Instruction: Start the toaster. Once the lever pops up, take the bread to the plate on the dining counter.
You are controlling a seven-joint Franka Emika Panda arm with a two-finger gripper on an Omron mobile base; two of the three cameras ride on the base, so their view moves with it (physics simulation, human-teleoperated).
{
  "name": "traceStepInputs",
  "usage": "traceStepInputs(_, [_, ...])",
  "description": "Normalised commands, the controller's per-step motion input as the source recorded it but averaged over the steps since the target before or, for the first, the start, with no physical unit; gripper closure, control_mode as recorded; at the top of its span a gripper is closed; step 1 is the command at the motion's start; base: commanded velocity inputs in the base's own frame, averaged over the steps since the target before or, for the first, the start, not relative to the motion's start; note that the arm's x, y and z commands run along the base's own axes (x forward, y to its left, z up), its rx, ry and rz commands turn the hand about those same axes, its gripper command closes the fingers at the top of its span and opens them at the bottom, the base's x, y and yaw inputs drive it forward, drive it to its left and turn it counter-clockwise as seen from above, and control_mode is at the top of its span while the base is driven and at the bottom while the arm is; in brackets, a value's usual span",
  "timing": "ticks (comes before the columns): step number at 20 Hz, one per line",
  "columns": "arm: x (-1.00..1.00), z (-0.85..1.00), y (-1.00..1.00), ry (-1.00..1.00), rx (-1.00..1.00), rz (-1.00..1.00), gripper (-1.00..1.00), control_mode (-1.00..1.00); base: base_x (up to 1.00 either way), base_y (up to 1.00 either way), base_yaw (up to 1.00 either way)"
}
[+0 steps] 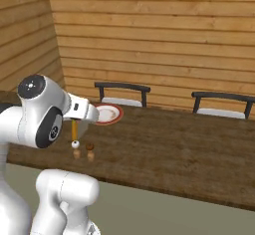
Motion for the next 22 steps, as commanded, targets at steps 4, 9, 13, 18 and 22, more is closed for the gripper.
traceStepInputs(4, [1.00,0.00,0.00,0.01,0.08,0.17,1.00,-1.00,0.00,0.00,0.00])
traceStepInputs(9, [1.00,-0.01,0.00,0.03,0.09,0.18,1.00,-1.00,0.00,0.00,0.00])
traceStepInputs(13, [1.00,-0.10,0.00,0.05,0.10,0.15,1.00,-1.00,0.00,0.00,0.00])
traceStepInputs(18, [0.94,-0.20,0.03,0.08,0.12,0.10,1.00,-1.00,0.00,0.00,0.00])
traceStepInputs(22, [0.60,-0.39,0.17,0.14,0.10,0.04,1.00,-1.00,0.00,0.00,0.00])
